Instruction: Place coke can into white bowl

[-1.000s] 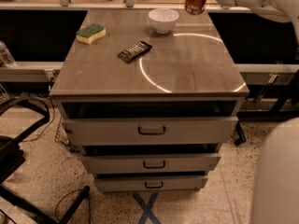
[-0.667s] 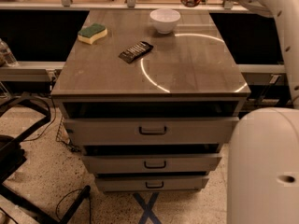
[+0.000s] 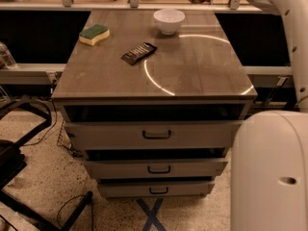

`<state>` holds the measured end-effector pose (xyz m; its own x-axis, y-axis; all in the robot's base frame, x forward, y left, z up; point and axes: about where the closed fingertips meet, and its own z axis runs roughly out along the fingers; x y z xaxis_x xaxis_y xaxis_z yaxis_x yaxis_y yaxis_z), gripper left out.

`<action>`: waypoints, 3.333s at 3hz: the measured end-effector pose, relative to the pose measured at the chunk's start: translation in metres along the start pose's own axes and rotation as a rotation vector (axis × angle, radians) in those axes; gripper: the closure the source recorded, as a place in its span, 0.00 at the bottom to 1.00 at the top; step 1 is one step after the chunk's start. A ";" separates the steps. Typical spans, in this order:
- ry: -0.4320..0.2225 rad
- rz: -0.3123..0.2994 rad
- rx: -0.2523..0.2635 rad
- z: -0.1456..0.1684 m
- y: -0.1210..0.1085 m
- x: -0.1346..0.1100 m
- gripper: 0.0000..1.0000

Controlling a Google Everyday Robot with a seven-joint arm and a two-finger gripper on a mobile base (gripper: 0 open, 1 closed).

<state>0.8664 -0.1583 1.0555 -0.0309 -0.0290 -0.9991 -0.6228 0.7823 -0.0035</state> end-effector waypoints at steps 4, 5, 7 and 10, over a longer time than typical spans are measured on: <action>0.017 -0.061 0.074 0.091 -0.012 0.051 1.00; 0.055 -0.053 0.051 0.103 0.000 0.063 1.00; 0.104 -0.038 0.023 0.115 0.014 0.079 1.00; 0.122 -0.047 0.034 0.117 0.016 0.077 1.00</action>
Offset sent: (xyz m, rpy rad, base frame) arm 0.1273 0.0182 -0.0166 -0.0140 -0.0875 -0.0781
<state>0.9460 -0.0754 0.9735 -0.0987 -0.1398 -0.9852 -0.5989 0.7990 -0.0534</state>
